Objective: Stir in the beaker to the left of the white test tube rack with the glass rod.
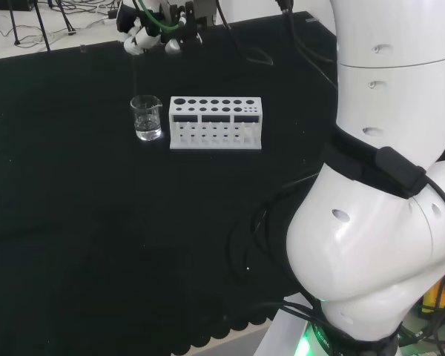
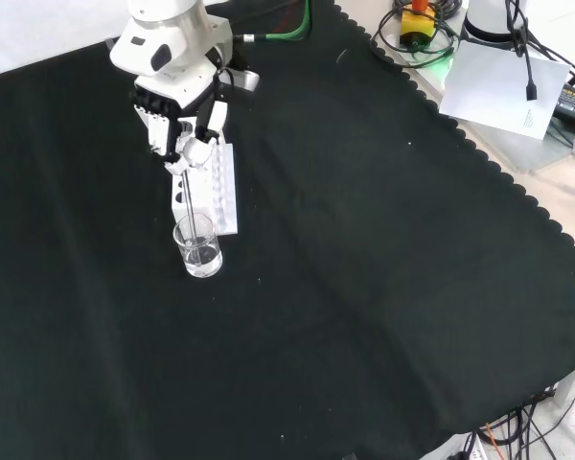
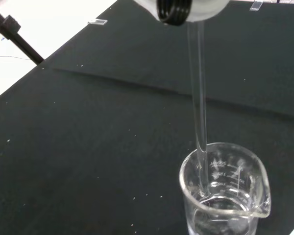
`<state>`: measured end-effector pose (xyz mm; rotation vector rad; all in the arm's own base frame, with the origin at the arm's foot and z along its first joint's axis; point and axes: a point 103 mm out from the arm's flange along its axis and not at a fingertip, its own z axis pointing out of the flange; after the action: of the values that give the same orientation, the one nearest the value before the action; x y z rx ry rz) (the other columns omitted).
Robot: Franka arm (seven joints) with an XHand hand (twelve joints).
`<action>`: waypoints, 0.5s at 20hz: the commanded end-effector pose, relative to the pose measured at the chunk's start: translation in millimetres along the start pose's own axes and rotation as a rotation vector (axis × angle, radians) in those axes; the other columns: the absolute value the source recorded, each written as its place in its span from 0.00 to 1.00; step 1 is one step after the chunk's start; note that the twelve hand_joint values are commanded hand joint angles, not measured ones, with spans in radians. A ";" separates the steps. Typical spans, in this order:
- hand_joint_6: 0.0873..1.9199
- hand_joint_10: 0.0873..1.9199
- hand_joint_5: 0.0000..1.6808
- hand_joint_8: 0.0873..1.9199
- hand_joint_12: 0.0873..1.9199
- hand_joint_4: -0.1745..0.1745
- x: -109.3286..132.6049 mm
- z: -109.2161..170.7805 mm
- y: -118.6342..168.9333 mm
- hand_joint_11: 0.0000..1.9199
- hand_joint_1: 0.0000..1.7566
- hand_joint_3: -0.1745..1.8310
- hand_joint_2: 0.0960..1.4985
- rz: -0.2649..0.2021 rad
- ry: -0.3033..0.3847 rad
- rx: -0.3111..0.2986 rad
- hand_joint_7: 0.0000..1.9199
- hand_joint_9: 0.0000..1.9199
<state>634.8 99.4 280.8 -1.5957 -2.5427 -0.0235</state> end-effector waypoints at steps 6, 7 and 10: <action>0.32 0.44 0.61 0.62 0.40 0.00 -14.3 -1.1 -24.7 0.88 0.73 0.25 0.60 0.048 0.001 0.011 0.56 0.89; 0.32 0.44 0.61 0.62 0.40 0.00 -14.6 -0.8 -25.3 0.88 0.73 0.25 0.60 0.045 0.008 0.009 0.56 0.89; 0.32 0.44 0.61 0.62 0.40 0.00 -5.5 -1.3 -26.0 0.88 0.73 0.25 0.60 0.040 -0.010 0.008 0.56 0.89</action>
<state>618.7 78.5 280.3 -1.6402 -2.5029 -0.0067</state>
